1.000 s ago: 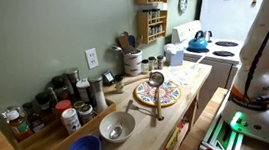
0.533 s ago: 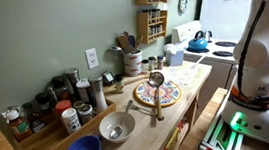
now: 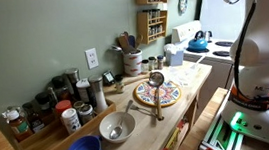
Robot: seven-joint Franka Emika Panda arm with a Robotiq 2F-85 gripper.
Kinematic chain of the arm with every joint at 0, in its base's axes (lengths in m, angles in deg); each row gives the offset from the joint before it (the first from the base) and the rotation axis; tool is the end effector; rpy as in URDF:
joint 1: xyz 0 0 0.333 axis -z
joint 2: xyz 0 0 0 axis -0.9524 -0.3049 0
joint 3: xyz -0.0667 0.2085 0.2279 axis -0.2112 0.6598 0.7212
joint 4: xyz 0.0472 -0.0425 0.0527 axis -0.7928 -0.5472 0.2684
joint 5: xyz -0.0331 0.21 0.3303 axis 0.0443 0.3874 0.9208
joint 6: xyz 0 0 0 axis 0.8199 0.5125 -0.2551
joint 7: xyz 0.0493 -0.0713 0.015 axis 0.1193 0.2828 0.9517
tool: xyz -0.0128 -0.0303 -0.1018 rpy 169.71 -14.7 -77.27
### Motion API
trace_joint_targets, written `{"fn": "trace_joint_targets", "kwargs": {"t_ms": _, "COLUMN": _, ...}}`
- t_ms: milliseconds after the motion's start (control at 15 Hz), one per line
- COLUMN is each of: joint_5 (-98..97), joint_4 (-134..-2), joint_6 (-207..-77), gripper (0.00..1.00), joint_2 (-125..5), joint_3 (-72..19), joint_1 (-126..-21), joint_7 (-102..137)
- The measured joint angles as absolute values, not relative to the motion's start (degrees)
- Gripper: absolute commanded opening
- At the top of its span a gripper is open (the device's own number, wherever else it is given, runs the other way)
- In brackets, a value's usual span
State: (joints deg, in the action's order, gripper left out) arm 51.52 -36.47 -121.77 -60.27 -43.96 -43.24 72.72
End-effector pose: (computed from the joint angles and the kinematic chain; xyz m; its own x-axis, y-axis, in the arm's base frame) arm 0.4907 -0.4315 0.7701 0.5530 -0.0282 0.8327 -0.0132 -0.9996 -0.0251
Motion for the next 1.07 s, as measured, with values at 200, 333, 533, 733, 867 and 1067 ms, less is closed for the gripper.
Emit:
{"fn": "trace_joint_targets", "kwargs": {"t_ms": 200, "joint_5": 51.3, "joint_4": -32.3, "joint_6": -121.8, "gripper": 0.2, "joint_2": -63.3, "joint_3": -41.8, "joint_1": -41.1, "joint_7": 70.8}}
{"fn": "trace_joint_targets", "kwargs": {"t_ms": 333, "joint_5": 50.7, "joint_4": -29.7, "joint_6": -121.8, "gripper": 0.2, "joint_2": -65.3, "joint_3": -40.6, "joint_1": -39.7, "joint_7": 69.5}}
{"fn": "trace_joint_targets", "kwargs": {"t_ms": 533, "joint_5": 49.9, "joint_4": -26.6, "joint_6": -121.3, "gripper": 0.2, "joint_2": -67.9, "joint_3": -39.1, "joint_1": -38.2, "joint_7": 68.0}}
{"fn": "trace_joint_targets", "kwargs": {"t_ms": 733, "joint_5": 49.9, "joint_4": -24.5, "joint_6": -120.0, "gripper": 0.2, "joint_2": -69.9, "joint_3": -39.2, "joint_1": -38.2, "joint_7": 67.5}}
{"fn": "trace_joint_targets", "kwargs": {"t_ms": 867, "joint_5": 49.7, "joint_4": -23.2, "joint_6": -119.6, "gripper": 0.2, "joint_2": -70.9, "joint_3": -39.2, "joint_1": -38.2, "joint_7": 67.1}}
{"fn": "trace_joint_targets", "kwargs": {"t_ms": 1067, "joint_5": 49.4, "joint_4": -21.7, "joint_6": -119.5, "gripper": 0.2, "joint_2": -72.2, "joint_3": -39.2, "joint_1": -38.2, "joint_7": 66.7}}
